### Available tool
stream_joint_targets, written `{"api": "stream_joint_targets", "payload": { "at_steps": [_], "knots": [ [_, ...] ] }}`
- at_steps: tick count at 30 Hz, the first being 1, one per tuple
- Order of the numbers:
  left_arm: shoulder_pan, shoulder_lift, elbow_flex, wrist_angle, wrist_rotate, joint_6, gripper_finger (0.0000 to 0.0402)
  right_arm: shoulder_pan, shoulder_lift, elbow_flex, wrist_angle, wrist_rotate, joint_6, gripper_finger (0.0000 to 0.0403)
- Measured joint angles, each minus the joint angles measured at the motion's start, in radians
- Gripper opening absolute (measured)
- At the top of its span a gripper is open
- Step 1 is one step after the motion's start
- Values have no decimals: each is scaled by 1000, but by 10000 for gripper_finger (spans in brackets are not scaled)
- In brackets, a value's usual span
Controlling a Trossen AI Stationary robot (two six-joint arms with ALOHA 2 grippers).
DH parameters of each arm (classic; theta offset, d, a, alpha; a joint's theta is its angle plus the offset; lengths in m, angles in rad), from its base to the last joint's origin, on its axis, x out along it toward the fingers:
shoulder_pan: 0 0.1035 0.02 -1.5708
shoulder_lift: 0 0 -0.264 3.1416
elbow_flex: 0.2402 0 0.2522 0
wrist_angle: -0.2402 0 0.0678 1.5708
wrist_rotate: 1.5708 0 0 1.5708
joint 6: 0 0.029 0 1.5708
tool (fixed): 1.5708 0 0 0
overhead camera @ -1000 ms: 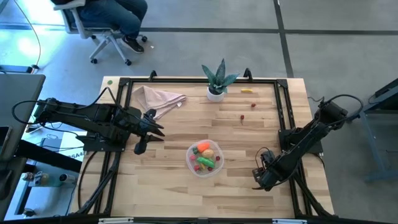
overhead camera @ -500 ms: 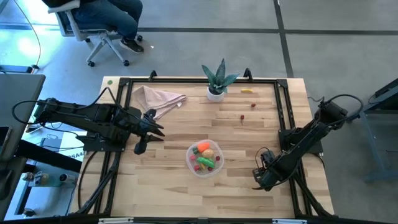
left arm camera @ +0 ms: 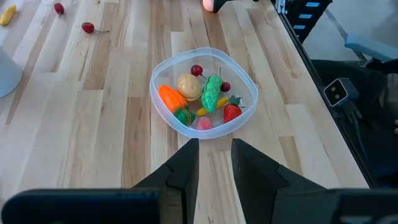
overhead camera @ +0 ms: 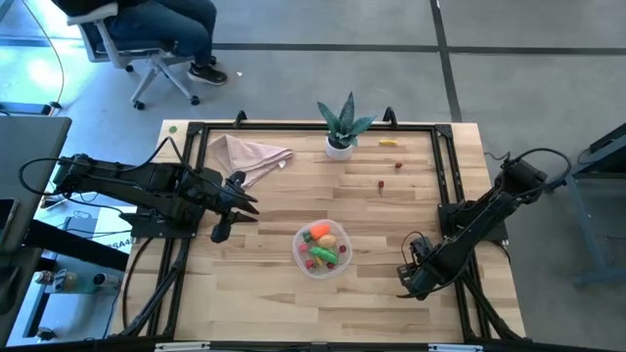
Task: Pick and placing Produce into tupperware
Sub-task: Put the peach into the transparent container
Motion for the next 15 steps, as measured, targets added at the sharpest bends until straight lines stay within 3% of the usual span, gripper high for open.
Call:
{"api": "stream_joint_targets", "payload": {
  "at_steps": [15],
  "knots": [
    [0, 0, 0, 0, 0, 0, 83, -3, 0, 0, 0, -1, -18, 226]
  ]
}}
